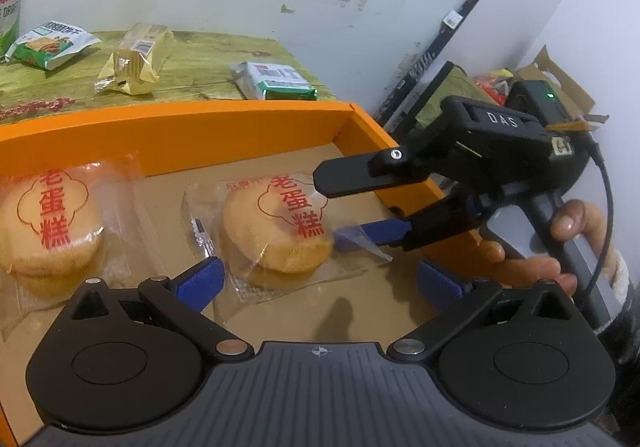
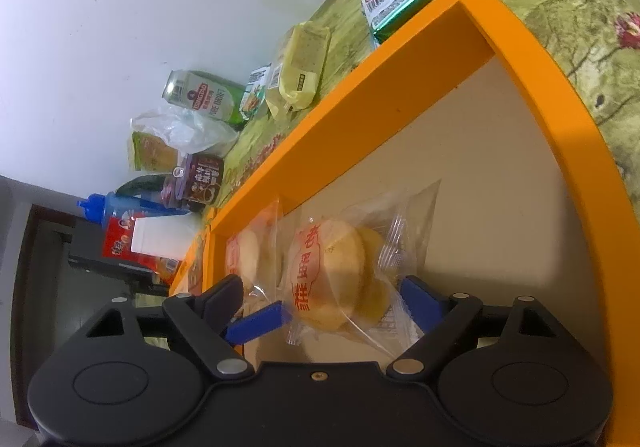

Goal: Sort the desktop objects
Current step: 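Hold the right gripper open over the pastries in the orange tray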

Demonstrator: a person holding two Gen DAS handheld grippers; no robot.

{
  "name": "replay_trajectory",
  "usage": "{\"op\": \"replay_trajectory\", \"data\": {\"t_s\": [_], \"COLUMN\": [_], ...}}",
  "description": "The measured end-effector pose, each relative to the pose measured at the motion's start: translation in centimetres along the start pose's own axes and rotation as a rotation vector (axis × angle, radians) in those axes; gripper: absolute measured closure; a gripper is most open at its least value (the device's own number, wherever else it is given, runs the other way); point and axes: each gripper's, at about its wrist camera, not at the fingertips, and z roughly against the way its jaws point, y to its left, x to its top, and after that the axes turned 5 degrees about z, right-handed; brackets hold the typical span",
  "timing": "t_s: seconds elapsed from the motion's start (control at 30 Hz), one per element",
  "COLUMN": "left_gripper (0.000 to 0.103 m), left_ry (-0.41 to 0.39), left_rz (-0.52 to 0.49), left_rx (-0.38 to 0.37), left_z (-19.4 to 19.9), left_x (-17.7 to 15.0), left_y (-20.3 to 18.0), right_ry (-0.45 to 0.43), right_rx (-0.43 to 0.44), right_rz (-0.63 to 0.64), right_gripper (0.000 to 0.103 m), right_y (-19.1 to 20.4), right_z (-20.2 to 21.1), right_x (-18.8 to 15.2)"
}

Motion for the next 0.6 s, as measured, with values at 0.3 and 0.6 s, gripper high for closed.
{"op": "replay_trajectory", "data": {"t_s": [0.3, 0.6], "left_gripper": [0.000, 0.000], "left_ry": [-0.010, -0.035], "left_rz": [0.014, 0.055], "left_rx": [0.027, 0.018], "left_z": [-0.7, -0.7], "left_x": [1.0, 1.8], "left_y": [0.8, 2.2], "right_ry": [0.002, 0.004], "right_rx": [-0.022, -0.041], "right_rz": [0.035, 0.067], "right_gripper": [0.017, 0.017], "right_y": [0.7, 1.3], "right_z": [-1.3, -2.7], "right_x": [1.3, 2.5]}}
